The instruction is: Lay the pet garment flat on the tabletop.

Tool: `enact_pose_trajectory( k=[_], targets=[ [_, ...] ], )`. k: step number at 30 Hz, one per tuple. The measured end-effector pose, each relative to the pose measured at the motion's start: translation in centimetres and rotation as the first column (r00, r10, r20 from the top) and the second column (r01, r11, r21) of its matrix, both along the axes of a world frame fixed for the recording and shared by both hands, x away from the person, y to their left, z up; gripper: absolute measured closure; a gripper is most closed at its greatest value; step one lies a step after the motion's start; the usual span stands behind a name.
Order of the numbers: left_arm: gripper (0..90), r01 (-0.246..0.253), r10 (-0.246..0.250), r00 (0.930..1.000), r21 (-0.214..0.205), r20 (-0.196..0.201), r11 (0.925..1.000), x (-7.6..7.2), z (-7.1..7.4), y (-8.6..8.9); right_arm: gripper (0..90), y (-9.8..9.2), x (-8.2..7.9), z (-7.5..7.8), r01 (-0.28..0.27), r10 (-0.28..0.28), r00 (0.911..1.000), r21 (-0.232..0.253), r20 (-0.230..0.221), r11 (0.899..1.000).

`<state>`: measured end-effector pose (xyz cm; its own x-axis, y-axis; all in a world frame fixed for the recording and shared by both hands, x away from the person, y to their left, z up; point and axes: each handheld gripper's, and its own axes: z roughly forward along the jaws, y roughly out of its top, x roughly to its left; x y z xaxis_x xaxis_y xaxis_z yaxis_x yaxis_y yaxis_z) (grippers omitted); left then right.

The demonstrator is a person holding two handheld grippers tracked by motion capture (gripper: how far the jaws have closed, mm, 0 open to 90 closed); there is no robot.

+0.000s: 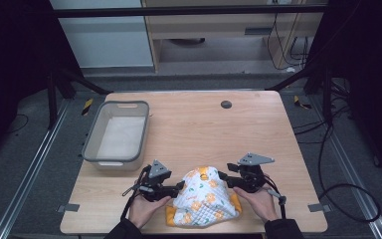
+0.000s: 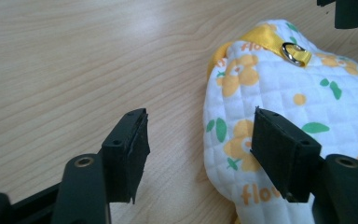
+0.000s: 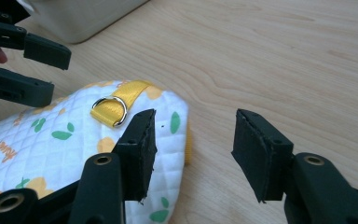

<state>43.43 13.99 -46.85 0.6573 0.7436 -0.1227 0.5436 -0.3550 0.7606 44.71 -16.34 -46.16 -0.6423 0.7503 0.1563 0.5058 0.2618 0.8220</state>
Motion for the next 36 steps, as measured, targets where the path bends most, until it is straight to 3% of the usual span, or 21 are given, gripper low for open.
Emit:
enact_pose_trajectory(
  k=[10, 18, 24, 27, 31, 36],
  targets=[
    [30.2, 0.043, -0.042, 0.9985, 0.029, -0.035, 0.9987, 0.0, -1.2, -1.0, 49.8, 1.0, 0.1, -1.3, -0.048, 0.047, 0.9971, -0.009, -0.06, 0.999],
    [33.1, 0.074, -0.071, 0.9951, 0.045, -0.069, 0.9962, 0.2, -2.4, -1.8, 58.6, 1.7, 0.1, -2.0, -0.086, 0.084, 0.9917, -0.018, -0.097, 0.996],
    [45.3, 0.097, -0.094, 0.9912, 0.034, -0.094, 0.9947, 0.3, -2.6, -2.1, 66.2, 2.1, 0.2, -2.1, -0.104, 0.101, 0.9883, -0.02, -0.115, 0.994],
    [56.3, 0.109, -0.105, 0.988, 0.023, -0.113, 0.9938, 0.2, -2.7, -2.3, 71.2, 2.2, 0.2, -2.2, -0.107, 0.104, 0.9878, -0.019, -0.116, 0.994],
    [68.0, 0.117, -0.113, 0.9868, 0.031, -0.116, 0.9926, 0.2, -2.6, -2.4, 80.2, 2.1, 0.1, -2.0, -0.1, 0.098, 0.9878, -0.015, -0.121, 0.995],
    [78.7, 0.129, -0.127, 0.9843, 0.008, -0.123, 0.9916, 0.1, -2.4, -2.2, 88.1, 1.8, 0.0, -1.7, -0.092, 0.092, 0.9877, 0.004, -0.126, 0.996]
  ],
)
